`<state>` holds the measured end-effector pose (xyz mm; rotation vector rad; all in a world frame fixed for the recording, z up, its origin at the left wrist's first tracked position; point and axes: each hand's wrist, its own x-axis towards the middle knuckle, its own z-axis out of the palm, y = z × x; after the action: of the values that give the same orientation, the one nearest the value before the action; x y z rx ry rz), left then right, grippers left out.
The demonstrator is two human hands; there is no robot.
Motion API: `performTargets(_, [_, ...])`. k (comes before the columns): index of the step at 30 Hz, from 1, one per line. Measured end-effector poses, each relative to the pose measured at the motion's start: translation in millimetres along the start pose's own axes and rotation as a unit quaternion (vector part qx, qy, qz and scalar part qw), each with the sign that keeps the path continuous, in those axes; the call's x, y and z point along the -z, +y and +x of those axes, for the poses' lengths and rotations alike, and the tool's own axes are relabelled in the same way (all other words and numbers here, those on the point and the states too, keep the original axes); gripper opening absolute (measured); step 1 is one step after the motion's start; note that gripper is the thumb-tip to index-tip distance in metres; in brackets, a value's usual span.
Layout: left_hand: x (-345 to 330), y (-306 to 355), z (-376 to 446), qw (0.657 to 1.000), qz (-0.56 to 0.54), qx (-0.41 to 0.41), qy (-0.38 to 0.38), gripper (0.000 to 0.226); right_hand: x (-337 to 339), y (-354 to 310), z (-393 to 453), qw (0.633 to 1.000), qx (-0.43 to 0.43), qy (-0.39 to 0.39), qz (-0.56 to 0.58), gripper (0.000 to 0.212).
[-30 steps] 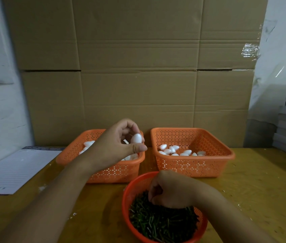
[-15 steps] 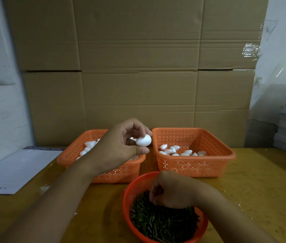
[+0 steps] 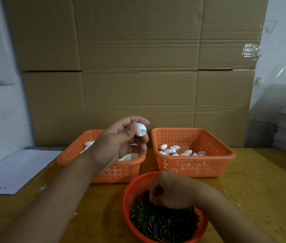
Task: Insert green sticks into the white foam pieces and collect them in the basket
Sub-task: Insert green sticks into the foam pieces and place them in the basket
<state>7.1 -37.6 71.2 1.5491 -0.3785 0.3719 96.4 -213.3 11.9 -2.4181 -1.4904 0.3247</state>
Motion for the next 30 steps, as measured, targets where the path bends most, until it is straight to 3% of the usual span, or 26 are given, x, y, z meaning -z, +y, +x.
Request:
performTargets(11, [-2.6,6.8,-1.0,0.993,-0.112,0.044,0.004,0.033,-0.9,0.5,1.1,1.0,-0.002,-0.003,0.008,0.018])
performTargets(19, [-2.8,5.2,-1.3,0.998,-0.039,0.039,-0.007,0.04,-1.4,0.4,1.7,1.0,-0.005,0.001,0.006,0.018])
performTargets(23, [-7.1,4.4,-1.5,1.0,-0.015,0.011,0.011,0.022,-1.2,0.2,1.5,1.0,-0.007,0.005,0.006,0.018])
performTargets(30, [-7.7,6.0,-2.7,0.998,0.049,-0.032,0.027,0.032,-1.3,0.5,0.7,1.0,-0.005,0.004,0.005,0.018])
